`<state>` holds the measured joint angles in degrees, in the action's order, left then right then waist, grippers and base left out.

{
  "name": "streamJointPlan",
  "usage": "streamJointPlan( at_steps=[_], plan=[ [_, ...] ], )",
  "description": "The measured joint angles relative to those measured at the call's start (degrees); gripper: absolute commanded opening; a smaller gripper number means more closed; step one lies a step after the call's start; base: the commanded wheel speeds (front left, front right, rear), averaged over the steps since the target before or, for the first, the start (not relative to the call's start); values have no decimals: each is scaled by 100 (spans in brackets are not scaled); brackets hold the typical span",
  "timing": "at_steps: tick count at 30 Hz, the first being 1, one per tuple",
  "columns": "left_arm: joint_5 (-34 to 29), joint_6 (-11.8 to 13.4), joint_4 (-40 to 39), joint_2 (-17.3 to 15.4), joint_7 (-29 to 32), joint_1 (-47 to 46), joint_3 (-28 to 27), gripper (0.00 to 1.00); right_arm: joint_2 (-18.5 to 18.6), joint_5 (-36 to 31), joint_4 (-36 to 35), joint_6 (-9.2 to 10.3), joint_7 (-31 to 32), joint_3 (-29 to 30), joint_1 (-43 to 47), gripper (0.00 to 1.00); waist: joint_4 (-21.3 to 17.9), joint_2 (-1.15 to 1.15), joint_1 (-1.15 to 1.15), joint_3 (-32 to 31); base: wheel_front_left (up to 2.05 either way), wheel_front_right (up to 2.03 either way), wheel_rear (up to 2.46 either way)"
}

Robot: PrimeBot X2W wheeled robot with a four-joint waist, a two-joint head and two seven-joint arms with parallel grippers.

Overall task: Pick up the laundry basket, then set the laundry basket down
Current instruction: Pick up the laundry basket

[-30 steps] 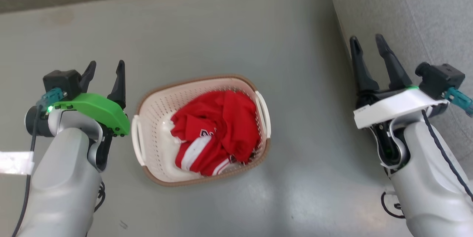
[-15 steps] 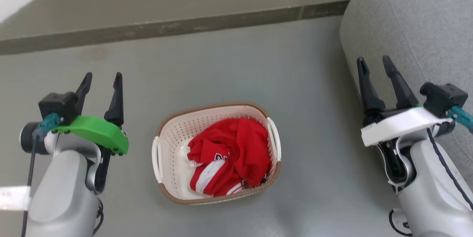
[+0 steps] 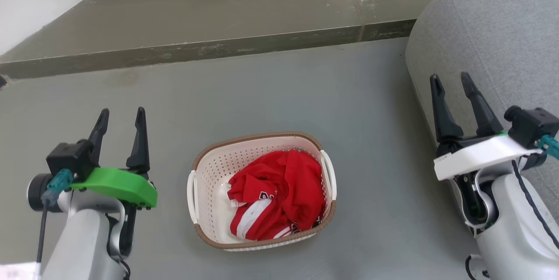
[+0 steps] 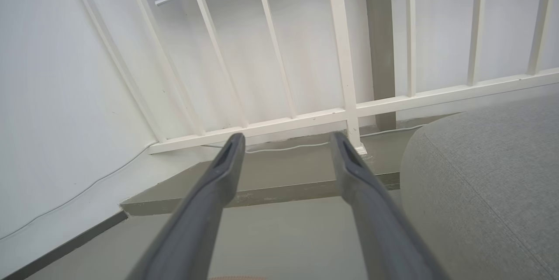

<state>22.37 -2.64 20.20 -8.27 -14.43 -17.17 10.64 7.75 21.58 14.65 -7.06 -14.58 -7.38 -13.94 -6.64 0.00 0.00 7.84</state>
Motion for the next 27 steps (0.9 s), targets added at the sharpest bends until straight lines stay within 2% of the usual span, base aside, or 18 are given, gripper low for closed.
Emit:
streamJointPlan(
  at_steps=[27],
  plan=[
    [-249, 59, -798, 140, 0, 711, -133, 100, -3, -147, -97, 0, 0, 78, 162, 100, -66, 0, 0, -16, 0, 0, 0]
  ],
)
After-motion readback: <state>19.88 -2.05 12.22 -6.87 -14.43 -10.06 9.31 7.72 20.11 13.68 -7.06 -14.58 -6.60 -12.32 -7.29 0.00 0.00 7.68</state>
